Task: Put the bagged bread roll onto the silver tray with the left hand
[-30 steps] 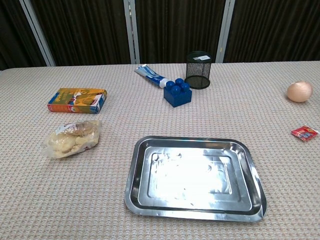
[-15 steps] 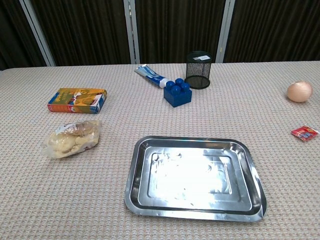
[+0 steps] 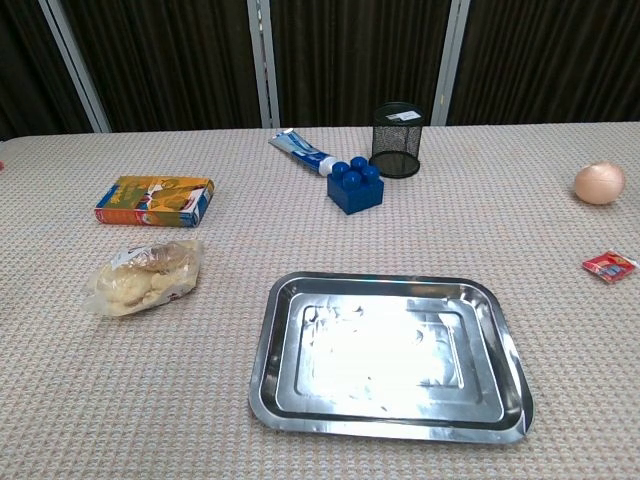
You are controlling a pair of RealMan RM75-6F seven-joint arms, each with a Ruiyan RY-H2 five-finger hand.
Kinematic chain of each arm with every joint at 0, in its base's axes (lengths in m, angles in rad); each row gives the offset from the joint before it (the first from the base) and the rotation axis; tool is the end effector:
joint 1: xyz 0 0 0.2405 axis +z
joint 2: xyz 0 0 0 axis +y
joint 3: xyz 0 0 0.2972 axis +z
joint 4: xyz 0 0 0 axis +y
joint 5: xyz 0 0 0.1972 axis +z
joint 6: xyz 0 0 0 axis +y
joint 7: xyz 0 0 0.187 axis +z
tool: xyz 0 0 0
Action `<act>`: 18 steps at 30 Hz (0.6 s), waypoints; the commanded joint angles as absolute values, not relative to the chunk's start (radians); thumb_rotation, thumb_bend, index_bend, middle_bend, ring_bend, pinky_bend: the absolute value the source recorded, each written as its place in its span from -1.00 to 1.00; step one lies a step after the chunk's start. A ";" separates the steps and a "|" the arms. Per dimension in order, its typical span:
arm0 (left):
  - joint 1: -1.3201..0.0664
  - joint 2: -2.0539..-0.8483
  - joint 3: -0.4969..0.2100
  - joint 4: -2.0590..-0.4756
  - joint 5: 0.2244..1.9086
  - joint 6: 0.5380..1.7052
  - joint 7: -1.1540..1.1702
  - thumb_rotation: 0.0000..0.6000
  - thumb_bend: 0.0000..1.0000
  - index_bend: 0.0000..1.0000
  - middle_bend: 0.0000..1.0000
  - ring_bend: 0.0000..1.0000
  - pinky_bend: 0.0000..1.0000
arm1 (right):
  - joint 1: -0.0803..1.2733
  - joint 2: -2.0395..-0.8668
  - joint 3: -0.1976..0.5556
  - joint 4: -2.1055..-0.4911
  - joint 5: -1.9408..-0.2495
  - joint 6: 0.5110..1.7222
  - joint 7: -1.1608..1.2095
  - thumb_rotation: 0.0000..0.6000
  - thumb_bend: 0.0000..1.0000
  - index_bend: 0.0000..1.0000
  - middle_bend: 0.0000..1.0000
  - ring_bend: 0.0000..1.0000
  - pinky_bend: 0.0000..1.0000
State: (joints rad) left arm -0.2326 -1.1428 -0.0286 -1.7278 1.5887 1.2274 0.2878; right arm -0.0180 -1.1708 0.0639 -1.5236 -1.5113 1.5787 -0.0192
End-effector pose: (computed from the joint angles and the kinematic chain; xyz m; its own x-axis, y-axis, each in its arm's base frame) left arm -0.2836 0.2556 0.1170 0.5772 0.1621 0.8003 0.8011 -0.3022 -0.5166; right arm -0.3671 -0.1922 0.1959 0.4503 0.0624 0.8907 -0.8918 0.0798 0.4453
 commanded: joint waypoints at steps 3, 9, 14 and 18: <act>-0.355 -1.189 -0.077 -1.722 1.476 1.049 0.358 0.99 -0.68 -0.95 -1.00 -1.00 -1.00 | -0.020 -1.169 0.064 -1.527 -1.508 1.579 -0.023 1.00 -0.81 -0.89 -1.00 -1.00 -0.99; -0.447 -1.260 -0.120 -1.681 1.361 0.933 0.421 0.99 -0.68 -0.95 -1.00 -1.00 -1.00 | -0.021 -1.164 0.065 -1.535 -1.505 1.579 -0.033 1.00 -0.81 -0.89 -1.00 -1.00 -0.99; -0.510 -1.314 -0.140 -1.651 1.282 0.873 0.480 0.99 -0.67 -0.95 -1.00 -1.00 -1.00 | -0.023 -1.164 0.066 -1.538 -1.501 1.578 -0.033 1.00 -0.81 -0.89 -1.00 -1.00 -0.99; -0.553 -1.359 -0.150 -1.620 1.215 0.843 0.526 0.99 -0.67 -0.95 -1.00 -1.00 -1.00 | -0.026 -1.164 0.065 -1.536 -1.495 1.580 -0.032 1.00 -0.81 -0.89 -1.00 -1.00 -0.99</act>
State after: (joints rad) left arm -0.5309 -1.3354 -0.1418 -1.6378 1.2429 0.8599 0.5073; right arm -0.0260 -1.1641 0.0654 -1.5360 -1.4958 1.5794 -0.0324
